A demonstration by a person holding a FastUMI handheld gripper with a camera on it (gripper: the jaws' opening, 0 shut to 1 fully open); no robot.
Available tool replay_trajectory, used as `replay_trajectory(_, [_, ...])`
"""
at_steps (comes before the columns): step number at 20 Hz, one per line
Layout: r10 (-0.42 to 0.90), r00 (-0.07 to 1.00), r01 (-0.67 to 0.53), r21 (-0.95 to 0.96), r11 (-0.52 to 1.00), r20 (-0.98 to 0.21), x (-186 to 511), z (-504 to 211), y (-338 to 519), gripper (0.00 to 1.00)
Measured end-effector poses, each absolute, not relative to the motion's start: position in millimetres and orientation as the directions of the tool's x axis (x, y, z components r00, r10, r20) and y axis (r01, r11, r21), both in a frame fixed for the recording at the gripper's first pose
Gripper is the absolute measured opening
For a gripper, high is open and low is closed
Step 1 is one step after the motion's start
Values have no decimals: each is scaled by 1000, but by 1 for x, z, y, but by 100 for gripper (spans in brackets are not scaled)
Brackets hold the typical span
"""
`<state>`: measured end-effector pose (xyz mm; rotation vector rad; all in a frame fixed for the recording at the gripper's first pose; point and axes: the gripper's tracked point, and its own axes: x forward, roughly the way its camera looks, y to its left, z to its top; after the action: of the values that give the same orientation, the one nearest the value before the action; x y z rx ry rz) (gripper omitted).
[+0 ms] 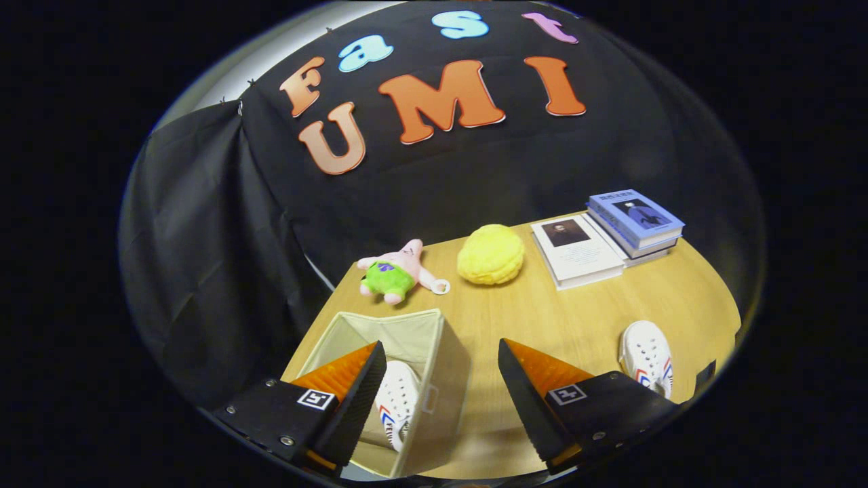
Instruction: Open the storage box then place both shoes into the box .Put the left shoe in first, then the right shoe, with the right side of both shoes facing outward in a uniform manner.
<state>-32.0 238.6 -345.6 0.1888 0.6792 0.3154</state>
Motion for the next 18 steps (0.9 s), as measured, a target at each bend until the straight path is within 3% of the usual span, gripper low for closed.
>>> replay_trajectory(8, [157,764,-66,167,984,-626,-33,-372,118,99])
replay_trajectory(18, [0,700,73,71,995,-714,-51,-446,-2,99])
